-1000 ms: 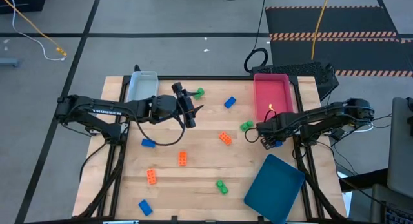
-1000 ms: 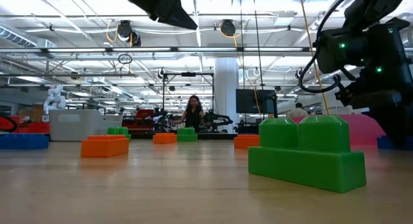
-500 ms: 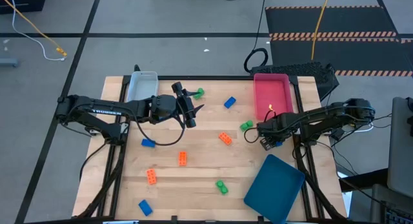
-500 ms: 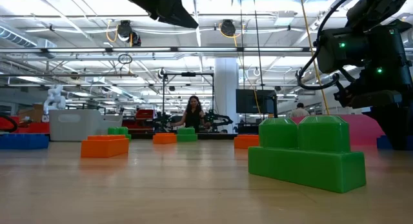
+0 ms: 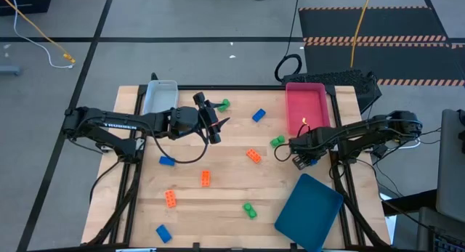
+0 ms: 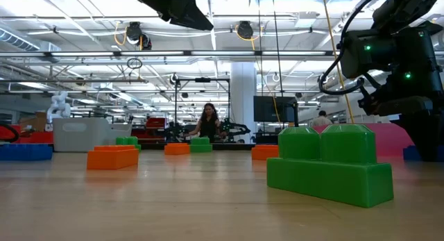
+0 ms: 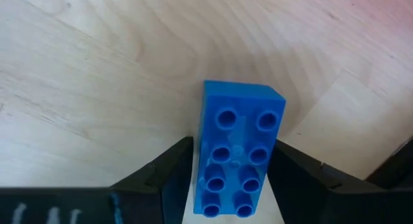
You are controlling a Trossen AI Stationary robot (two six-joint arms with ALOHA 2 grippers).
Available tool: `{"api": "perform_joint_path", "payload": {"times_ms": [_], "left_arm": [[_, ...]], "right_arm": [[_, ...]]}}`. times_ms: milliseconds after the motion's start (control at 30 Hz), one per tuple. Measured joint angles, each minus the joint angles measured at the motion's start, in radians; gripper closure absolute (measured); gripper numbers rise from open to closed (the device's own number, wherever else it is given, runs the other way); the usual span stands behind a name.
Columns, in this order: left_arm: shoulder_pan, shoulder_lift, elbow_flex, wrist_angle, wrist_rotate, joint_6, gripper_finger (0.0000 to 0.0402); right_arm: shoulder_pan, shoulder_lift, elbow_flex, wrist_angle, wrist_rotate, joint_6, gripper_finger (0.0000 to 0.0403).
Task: Sort & place blocks by color
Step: Put the blue gamepiece into the blue bin
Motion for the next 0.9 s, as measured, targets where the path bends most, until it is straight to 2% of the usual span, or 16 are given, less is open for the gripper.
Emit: {"api": "perform_joint_path", "payload": {"times_ms": [367,467,600,733,900], "left_arm": [[0.0,0.0,0.0,-0.001,0.0,0.0,0.0158],[0.0,0.0,0.0,-0.001,0.0,0.0,0.0158],[0.0,0.0,0.0,-0.003,0.0,0.005,0.0158],[0.0,0.0,0.0,-0.009,-0.012,0.006,0.0158],[0.0,0.0,0.0,-0.012,-0.023,0.003,0.0158]], "right_arm": [[0.0,0.0,-0.001,0.006,0.0,-0.01,0.0222],[0.0,0.0,-0.001,0.018,-0.001,-0.048,0.0234],[0.0,0.002,0.014,0.036,-0.001,-0.181,0.0265],[-0.001,0.001,0.084,0.048,0.019,-0.331,0.0267],[0.0,0.001,0.226,-0.049,0.03,-0.447,0.0267]]}}
